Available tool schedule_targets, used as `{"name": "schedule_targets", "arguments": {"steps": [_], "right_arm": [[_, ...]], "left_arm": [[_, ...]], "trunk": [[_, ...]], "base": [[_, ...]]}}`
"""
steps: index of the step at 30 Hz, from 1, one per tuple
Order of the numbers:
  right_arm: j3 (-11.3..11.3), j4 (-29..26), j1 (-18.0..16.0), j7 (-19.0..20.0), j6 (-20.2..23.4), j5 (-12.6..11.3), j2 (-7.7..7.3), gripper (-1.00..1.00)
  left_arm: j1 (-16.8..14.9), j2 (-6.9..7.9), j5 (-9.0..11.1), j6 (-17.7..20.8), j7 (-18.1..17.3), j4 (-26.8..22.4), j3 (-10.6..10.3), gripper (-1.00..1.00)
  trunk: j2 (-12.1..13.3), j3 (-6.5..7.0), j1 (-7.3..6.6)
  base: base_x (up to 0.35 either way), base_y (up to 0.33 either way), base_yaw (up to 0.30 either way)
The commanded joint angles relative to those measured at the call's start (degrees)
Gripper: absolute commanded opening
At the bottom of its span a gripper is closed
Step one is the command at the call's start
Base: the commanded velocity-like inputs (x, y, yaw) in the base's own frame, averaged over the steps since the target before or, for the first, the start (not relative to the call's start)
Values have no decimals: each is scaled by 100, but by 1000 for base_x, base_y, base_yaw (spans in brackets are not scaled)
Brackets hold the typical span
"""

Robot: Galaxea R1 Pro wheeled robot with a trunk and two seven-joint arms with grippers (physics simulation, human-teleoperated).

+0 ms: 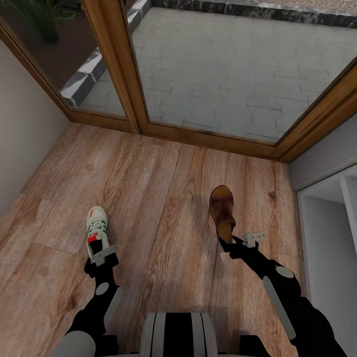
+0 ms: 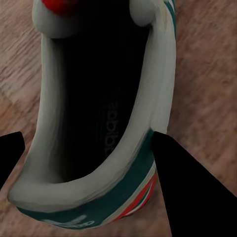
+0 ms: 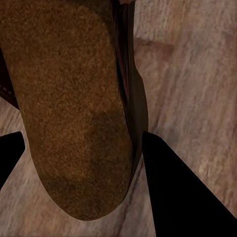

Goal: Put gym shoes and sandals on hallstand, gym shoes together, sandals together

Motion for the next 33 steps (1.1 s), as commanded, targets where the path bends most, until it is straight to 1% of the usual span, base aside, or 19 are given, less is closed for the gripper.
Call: {"name": "schedule_targets", "arguments": {"steps": [1,10,17,21,23,25,26,27,28,29,30,32,33], "right_arm": [[0,0,0,0,4,-19,0,-100],[7,0,0,0,5,-19,0,-100],[0,4,0,15,5,-19,0,-100],[-10,15,0,24,4,-26,2,-100],[-15,22,0,25,6,-43,4,-100],[-16,23,0,26,6,-45,3,-100],[-17,25,0,26,3,-39,3,-100],[-17,25,0,26,2,-36,2,-100],[-17,25,0,24,4,-31,2,-100],[-17,26,0,22,3,-28,3,-100],[-18,26,0,21,2,-26,2,-100],[-18,26,0,19,5,-22,1,-100],[-18,26,0,19,5,-21,1,-100]], "left_arm": [[1,0,40,1,-10,6,4,-100],[38,0,31,1,-10,-37,-42,-100],[126,1,18,4,8,-56,-51,-100],[170,3,12,7,9,-254,-52,-100],[193,7,16,22,9,-662,-50,-100],[251,8,18,54,9,-957,-51,-100],[368,9,16,96,11,-1290,-52,-100],[444,9,14,135,12,-1467,-53,-100],[623,10,10,283,12,-1855,-54,-100],[837,10,13,532,11,-2285,-54,-100],[954,10,15,683,7,-2509,-55,-100],[1359,10,24,1350,-13,-3334,-55,-100],[1427,10,26,1512,-14,-3503,-55,-100]], "trunk": [[0,0,0],[0,0,0],[9,155,-18],[15,243,-28],[18,288,-33],[20,332,-38],[22,354,-41],[23,376,-44],[24,399,-46],[26,421,-49],[27,443,-51],[30,487,-56],[31,509,-59]], "base": [[0,0,0],[0,0,0],[0,0,0],[0,0,0],[0,0,0],[0,0,0],[0,0,0],[0,0,0],[0,0,0],[0,0,0],[0,0,0],[0,0,0],[0,0,0]]}}
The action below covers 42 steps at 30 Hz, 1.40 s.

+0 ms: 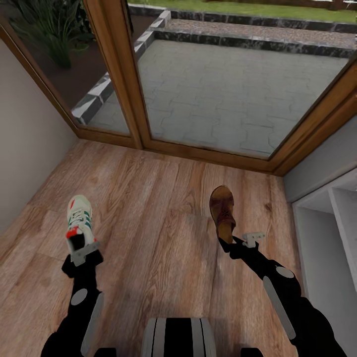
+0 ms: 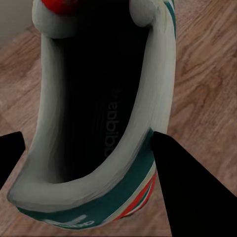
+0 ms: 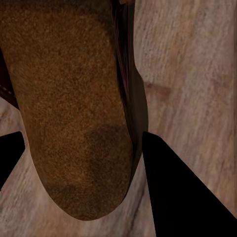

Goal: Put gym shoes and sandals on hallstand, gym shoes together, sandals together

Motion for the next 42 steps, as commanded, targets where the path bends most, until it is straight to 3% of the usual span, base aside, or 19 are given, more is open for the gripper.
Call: {"name": "schedule_targets", "arguments": {"steps": [1,3,6,10,12,16,20,24,42], "right_arm": [[-1,1,0,-1,4,-13,0,-100],[-1,1,0,-1,4,-13,0,-100],[-1,1,0,-1,4,-12,2,-100],[26,1,0,7,5,-5,0,-100],[157,1,0,7,5,-4,0,-100],[757,1,0,-17,5,-3,-8,-100],[826,1,1,-26,11,-3,-9,-100],[840,1,0,-27,26,-7,-6,-100],[852,1,0,-35,37,-12,-1,-100]], "left_arm": [[107,0,5,336,-13,-287,1,-100],[198,0,3,860,-11,-550,0,-100],[268,0,7,1994,-20,-778,-1,-100],[287,7,8,2874,-25,-843,-14,-100],[290,15,10,3127,-29,-851,-15,-100],[284,25,19,3663,-127,-852,-45,-100],[268,26,17,3744,-743,-836,-76,-100],[267,26,25,3804,-951,-834,-77,-100],[275,35,72,4133,-1026,-853,-30,-100]], "trunk": [[2,23,-2],[4,67,-7],[8,134,-15],[14,222,-25],[16,267,-31],[22,355,-41],[27,444,-51],[32,532,-62],[56,931,-108]], "base": [[0,0,0],[0,0,0],[0,0,0],[0,0,0],[0,0,0],[0,0,0],[0,0,0],[0,0,0],[0,0,0]]}}
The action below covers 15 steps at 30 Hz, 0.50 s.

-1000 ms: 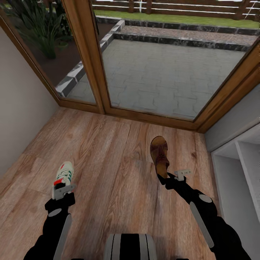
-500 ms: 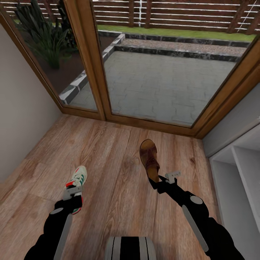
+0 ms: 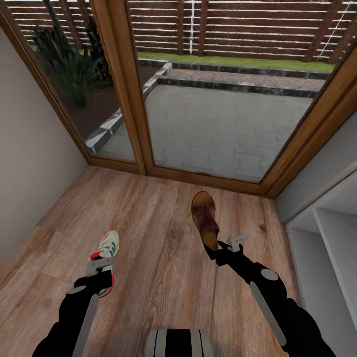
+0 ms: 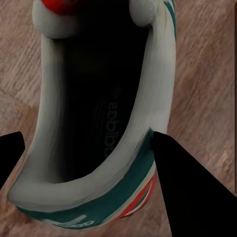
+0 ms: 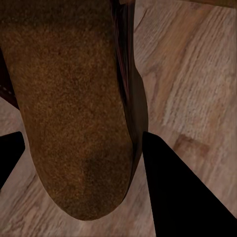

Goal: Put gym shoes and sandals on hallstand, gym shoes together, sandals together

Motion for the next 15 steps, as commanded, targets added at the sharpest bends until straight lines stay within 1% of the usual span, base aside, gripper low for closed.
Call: {"name": "schedule_targets", "arguments": {"steps": [1,5,15], "right_arm": [[-1,1,0,0,4,-15,0,-100],[0,1,0,-2,5,-15,-1,-100],[0,1,0,4,6,-15,0,-100]], "left_arm": [[0,0,2,3,-13,0,-2,-100],[0,0,34,8,-13,2,-25,-100],[0,0,36,9,-6,0,-42,-100]], "trunk": [[2,23,-2],[7,112,-13],[20,333,-38]], "base": [[0,0,0],[0,0,0],[0,0,0]]}}
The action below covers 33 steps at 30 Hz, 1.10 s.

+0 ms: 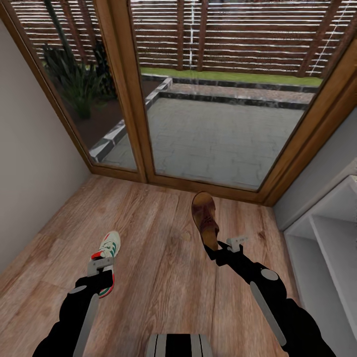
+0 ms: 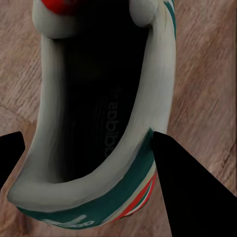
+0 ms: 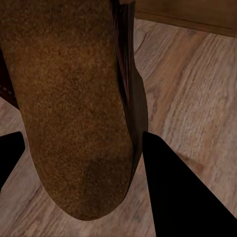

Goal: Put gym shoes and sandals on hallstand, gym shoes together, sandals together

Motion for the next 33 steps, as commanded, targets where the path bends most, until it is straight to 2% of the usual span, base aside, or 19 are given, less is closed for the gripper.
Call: {"name": "schedule_targets", "arguments": {"steps": [1,7,33], "right_arm": [[-1,1,0,1,3,-15,0,-100],[-1,1,0,-2,3,-20,-2,-100],[-1,1,0,0,3,-24,-2,-100]], "left_arm": [[0,0,-4,2,-12,1,-1,-100],[0,0,-4,8,-12,2,3,-100],[0,0,-4,19,-12,2,-5,-100]], "trunk": [[2,23,-2],[10,156,-18],[1053,623,-589]], "base": [[0,0,0],[0,0,0],[0,0,0]]}}
